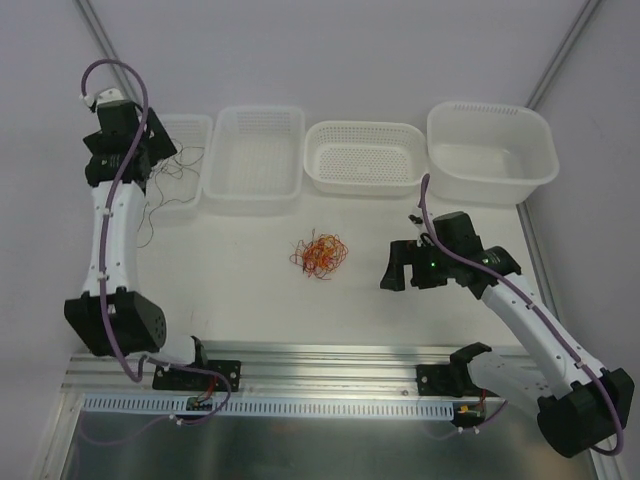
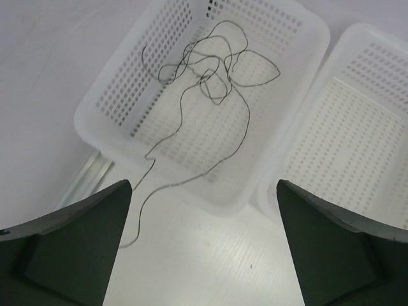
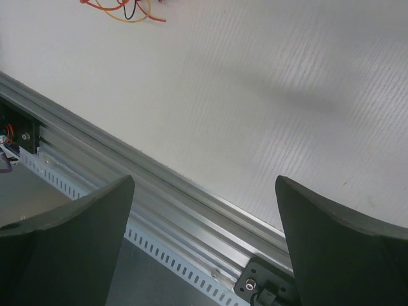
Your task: Untangle the cables
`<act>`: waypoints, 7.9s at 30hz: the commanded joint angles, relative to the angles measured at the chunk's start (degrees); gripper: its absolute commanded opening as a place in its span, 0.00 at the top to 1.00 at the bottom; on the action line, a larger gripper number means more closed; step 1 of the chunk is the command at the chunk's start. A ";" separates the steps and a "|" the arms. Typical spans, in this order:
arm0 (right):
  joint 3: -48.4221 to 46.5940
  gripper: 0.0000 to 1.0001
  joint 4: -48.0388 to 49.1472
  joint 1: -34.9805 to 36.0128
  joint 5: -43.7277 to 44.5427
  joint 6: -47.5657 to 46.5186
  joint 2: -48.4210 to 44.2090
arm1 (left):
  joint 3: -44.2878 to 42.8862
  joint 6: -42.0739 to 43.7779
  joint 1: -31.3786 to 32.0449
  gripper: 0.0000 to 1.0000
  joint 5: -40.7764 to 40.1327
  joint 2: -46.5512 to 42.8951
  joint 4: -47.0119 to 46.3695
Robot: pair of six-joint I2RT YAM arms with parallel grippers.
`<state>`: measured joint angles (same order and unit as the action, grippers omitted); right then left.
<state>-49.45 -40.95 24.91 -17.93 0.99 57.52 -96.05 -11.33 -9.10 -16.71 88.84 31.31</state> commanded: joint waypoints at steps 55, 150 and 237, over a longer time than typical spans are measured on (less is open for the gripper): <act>-1.70 0.02 -3.26 0.67 -4.21 0.24 -6.01 | 60.54 -45.45 -32.56 0.99 32.09 -9.64 -53.46; -0.38 0.02 -2.03 4.45 1.06 5.86 -2.94 | -2.48 3.24 -6.54 0.62 44.22 32.46 -13.30; -28.60 0.99 19.24 25.98 20.40 12.02 24.05 | 53.59 -16.61 43.65 0.01 29.63 -32.68 -17.95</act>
<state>-78.87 -24.91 50.43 6.26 15.07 84.62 -41.36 -27.46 34.15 11.75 56.71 15.20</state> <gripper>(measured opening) 0.020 0.992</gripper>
